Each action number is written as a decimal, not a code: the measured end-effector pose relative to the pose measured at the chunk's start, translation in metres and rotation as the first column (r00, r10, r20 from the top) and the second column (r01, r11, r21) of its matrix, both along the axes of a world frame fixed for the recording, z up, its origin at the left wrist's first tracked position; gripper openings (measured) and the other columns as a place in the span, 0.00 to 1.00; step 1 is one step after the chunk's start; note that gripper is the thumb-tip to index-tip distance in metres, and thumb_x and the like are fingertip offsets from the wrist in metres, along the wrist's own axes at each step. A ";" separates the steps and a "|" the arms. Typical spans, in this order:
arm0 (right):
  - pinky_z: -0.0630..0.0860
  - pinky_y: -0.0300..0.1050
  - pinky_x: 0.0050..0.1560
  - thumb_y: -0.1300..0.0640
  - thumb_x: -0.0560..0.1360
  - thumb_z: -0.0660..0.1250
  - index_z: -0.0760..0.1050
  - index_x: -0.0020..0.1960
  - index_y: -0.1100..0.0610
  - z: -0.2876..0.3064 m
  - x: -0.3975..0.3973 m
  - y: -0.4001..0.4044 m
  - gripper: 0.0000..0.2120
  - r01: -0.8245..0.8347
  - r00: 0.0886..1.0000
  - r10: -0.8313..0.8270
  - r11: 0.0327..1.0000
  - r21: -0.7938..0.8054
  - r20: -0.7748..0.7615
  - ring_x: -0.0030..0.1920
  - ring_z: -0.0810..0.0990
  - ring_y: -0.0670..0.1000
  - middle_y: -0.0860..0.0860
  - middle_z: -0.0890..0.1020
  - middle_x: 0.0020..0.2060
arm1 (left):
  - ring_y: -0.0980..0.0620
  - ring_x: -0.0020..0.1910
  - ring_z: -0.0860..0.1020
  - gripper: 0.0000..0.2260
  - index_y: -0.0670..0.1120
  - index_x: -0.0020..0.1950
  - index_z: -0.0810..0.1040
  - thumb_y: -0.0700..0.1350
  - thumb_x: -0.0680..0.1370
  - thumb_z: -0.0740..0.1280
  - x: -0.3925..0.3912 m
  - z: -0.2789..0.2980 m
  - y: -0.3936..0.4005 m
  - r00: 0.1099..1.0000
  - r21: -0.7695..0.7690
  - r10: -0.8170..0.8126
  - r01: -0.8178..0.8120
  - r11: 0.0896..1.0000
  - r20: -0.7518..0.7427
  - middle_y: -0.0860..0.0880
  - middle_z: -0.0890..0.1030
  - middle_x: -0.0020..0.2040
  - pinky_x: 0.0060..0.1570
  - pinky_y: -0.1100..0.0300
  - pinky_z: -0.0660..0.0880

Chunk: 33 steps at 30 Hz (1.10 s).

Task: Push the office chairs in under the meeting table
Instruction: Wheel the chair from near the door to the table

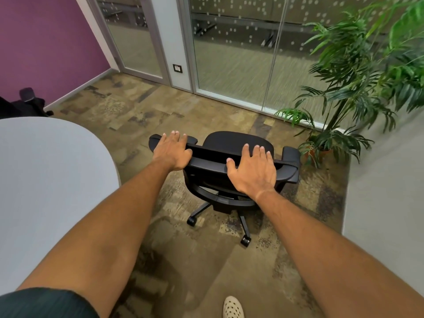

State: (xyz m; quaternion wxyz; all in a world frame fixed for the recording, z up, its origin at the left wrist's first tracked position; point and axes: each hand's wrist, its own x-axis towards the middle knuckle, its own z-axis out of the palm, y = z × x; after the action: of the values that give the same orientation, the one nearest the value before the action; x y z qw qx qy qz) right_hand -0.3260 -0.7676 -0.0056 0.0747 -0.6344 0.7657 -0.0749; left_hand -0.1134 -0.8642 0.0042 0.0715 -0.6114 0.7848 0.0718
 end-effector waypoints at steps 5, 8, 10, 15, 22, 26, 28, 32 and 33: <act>0.49 0.54 0.76 0.39 0.78 0.50 0.55 0.77 0.61 0.002 -0.006 0.018 0.36 0.008 1.000 -0.008 1.000 0.021 0.011 0.76 0.54 0.61 0.66 0.59 0.75 | 0.44 0.78 0.49 0.28 0.41 0.79 0.52 0.52 0.82 0.48 -0.004 -0.003 0.026 1.000 0.003 0.018 -0.018 1.000 -0.001 0.39 0.53 0.79 0.76 0.49 0.43; 0.49 0.54 0.76 0.39 0.77 0.50 0.55 0.77 0.61 0.004 -0.007 0.031 0.36 0.011 1.000 -0.011 0.999 0.039 0.012 0.76 0.52 0.62 0.66 0.58 0.75 | 0.43 0.78 0.49 0.28 0.41 0.79 0.52 0.52 0.81 0.48 -0.004 -0.003 0.048 1.000 -0.005 0.026 -0.026 1.000 0.017 0.38 0.53 0.79 0.76 0.47 0.44; 0.49 0.54 0.76 0.38 0.77 0.50 0.55 0.77 0.60 0.005 -0.006 0.042 0.36 0.010 1.000 -0.011 0.999 0.050 0.015 0.77 0.52 0.62 0.66 0.58 0.75 | 0.43 0.78 0.49 0.28 0.40 0.79 0.52 0.52 0.81 0.47 -0.002 -0.003 0.065 0.999 -0.006 0.037 -0.037 0.999 0.018 0.38 0.53 0.79 0.76 0.47 0.44; 0.50 0.54 0.76 0.39 0.77 0.51 0.57 0.77 0.60 0.003 0.006 0.075 0.35 0.002 1.000 -0.003 0.998 0.065 0.016 0.76 0.53 0.63 0.68 0.58 0.74 | 0.43 0.78 0.49 0.29 0.41 0.79 0.52 0.54 0.81 0.46 0.014 -0.006 0.115 0.998 -0.033 0.067 -0.067 0.997 -0.001 0.38 0.54 0.79 0.76 0.47 0.44; 0.52 0.57 0.75 0.40 0.76 0.50 0.60 0.75 0.60 0.001 0.031 0.143 0.34 -0.024 0.999 0.027 0.998 0.064 -0.034 0.75 0.54 0.65 0.71 0.59 0.73 | 0.44 0.78 0.50 0.31 0.41 0.79 0.51 0.56 0.80 0.47 0.041 -0.008 0.201 0.994 -0.047 0.100 -0.101 0.994 -0.037 0.38 0.54 0.79 0.76 0.48 0.45; 0.52 0.57 0.75 0.42 0.77 0.50 0.59 0.76 0.59 -0.001 0.044 0.188 0.32 -0.110 0.992 0.115 0.991 0.076 -0.057 0.75 0.55 0.65 0.69 0.60 0.73 | 0.43 0.78 0.51 0.32 0.42 0.79 0.51 0.58 0.80 0.46 0.058 -0.009 0.252 0.993 -0.016 0.116 -0.117 0.993 -0.024 0.38 0.55 0.79 0.75 0.48 0.49; 0.53 0.56 0.75 0.42 0.77 0.50 0.58 0.76 0.58 0.000 0.050 0.210 0.32 -0.169 0.983 0.173 0.983 0.068 -0.059 0.76 0.55 0.63 0.67 0.61 0.73 | 0.42 0.78 0.51 0.33 0.42 0.79 0.50 0.59 0.80 0.46 0.068 -0.006 0.276 0.992 0.008 0.124 -0.124 0.992 -0.001 0.38 0.54 0.79 0.75 0.48 0.50; 0.55 0.56 0.75 0.41 0.74 0.46 0.60 0.76 0.59 0.004 0.060 0.246 0.35 -0.239 0.969 0.242 0.969 0.057 -0.056 0.75 0.58 0.62 0.65 0.65 0.72 | 0.42 0.78 0.52 0.35 0.43 0.79 0.50 0.63 0.78 0.48 0.082 0.000 0.316 0.987 0.040 0.158 -0.159 0.987 0.026 0.38 0.55 0.78 0.75 0.47 0.51; 0.56 0.56 0.75 0.41 0.73 0.46 0.61 0.75 0.59 0.005 0.062 0.253 0.36 -0.251 0.965 0.254 0.966 0.051 -0.058 0.74 0.59 0.61 0.65 0.66 0.72 | 0.42 0.77 0.53 0.35 0.43 0.79 0.51 0.63 0.78 0.48 0.084 0.002 0.325 0.985 0.034 0.170 -0.171 0.985 0.025 0.38 0.56 0.78 0.74 0.48 0.52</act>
State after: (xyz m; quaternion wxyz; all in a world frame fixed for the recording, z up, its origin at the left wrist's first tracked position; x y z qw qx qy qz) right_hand -0.2637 -0.5142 -0.0009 0.0726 -0.7273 0.6820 -0.0276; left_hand -0.0299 -0.5387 0.0060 0.0850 -0.6758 0.7273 0.0850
